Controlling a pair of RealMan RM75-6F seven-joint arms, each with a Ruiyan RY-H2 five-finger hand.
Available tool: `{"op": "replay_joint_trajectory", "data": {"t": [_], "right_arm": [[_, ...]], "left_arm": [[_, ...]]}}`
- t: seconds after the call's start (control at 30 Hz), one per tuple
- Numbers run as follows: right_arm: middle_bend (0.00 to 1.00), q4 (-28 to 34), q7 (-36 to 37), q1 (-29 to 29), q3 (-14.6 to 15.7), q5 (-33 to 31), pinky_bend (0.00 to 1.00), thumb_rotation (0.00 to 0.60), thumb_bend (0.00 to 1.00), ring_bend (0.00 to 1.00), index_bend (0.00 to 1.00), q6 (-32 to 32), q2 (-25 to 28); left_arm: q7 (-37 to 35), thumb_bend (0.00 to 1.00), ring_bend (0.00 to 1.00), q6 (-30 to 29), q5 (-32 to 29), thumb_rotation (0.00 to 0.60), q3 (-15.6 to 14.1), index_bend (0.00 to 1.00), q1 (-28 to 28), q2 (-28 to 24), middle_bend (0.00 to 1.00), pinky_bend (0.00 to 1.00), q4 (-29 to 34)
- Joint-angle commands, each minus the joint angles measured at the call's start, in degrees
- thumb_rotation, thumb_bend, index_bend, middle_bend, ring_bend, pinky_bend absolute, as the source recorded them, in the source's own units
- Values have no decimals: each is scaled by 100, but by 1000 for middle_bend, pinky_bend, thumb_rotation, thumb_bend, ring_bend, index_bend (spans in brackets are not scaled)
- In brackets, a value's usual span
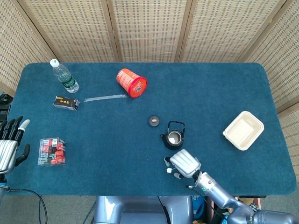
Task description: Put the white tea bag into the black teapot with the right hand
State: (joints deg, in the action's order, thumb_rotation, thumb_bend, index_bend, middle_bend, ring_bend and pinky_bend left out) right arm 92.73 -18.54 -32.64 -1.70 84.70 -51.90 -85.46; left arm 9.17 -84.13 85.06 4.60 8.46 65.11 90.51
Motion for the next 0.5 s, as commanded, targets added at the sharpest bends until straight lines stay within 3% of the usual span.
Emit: {"op": "replay_joint_trajectory", "data": {"t": [0.03, 0.5], "right_arm": [[913, -44, -71, -35, 18, -58, 974, 600, 336, 956, 522, 33, -58], [914, -301, -306, -95, 104, -270, 975, 600, 349, 956, 543, 33, -288]], "left_arm": [[-8, 515, 0, -7, 2, 600, -3, 0, 0, 10, 0, 0, -13], [-89, 515, 0, -4, -32, 600, -19, 0, 0, 54, 0, 0, -110]]}}
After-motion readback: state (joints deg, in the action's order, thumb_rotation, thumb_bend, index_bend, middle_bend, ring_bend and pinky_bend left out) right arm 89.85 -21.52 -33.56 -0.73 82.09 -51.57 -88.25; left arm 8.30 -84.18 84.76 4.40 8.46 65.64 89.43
